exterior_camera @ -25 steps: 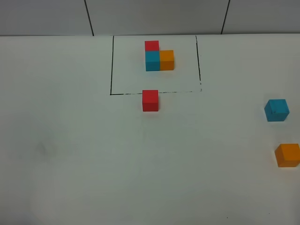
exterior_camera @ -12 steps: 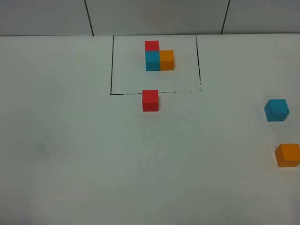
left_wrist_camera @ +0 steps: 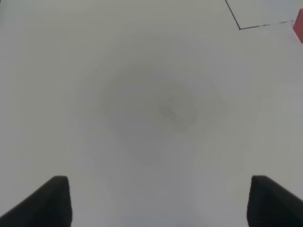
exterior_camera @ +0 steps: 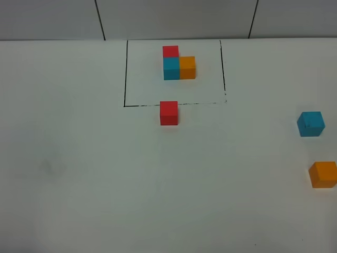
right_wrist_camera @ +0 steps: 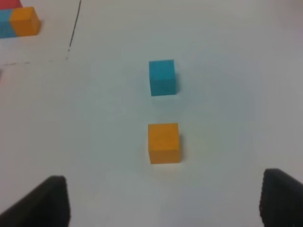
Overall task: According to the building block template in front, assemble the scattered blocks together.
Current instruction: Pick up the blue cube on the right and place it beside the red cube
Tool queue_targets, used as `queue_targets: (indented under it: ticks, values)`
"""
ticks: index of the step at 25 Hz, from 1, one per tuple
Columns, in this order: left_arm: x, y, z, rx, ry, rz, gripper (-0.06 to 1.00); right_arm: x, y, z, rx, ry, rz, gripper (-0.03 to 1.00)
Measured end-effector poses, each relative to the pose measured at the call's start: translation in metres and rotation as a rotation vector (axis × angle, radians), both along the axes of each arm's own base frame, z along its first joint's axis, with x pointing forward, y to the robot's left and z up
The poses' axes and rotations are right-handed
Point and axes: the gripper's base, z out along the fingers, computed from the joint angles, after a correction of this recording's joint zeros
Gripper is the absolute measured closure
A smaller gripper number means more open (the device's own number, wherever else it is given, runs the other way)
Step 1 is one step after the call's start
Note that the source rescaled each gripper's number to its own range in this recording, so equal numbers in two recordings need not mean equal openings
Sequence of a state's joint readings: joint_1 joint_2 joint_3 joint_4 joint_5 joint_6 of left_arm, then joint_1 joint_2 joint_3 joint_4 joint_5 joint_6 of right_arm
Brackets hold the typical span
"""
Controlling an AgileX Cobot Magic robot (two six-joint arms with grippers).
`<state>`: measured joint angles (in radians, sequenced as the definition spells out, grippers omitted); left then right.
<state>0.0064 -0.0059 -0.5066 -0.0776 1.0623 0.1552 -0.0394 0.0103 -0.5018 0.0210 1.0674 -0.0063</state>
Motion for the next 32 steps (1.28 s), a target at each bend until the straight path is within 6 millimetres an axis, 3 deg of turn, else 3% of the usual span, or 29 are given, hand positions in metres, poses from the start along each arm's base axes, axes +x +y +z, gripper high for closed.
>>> queue_targets:
  ticks: [32]
  values:
    - [0.0001, 0.0000, -0.0002, -0.040, 0.004, 0.026, 0.16, 0.0000, 0.0000, 0.0000, 0.000, 0.000, 0.000, 0.32]
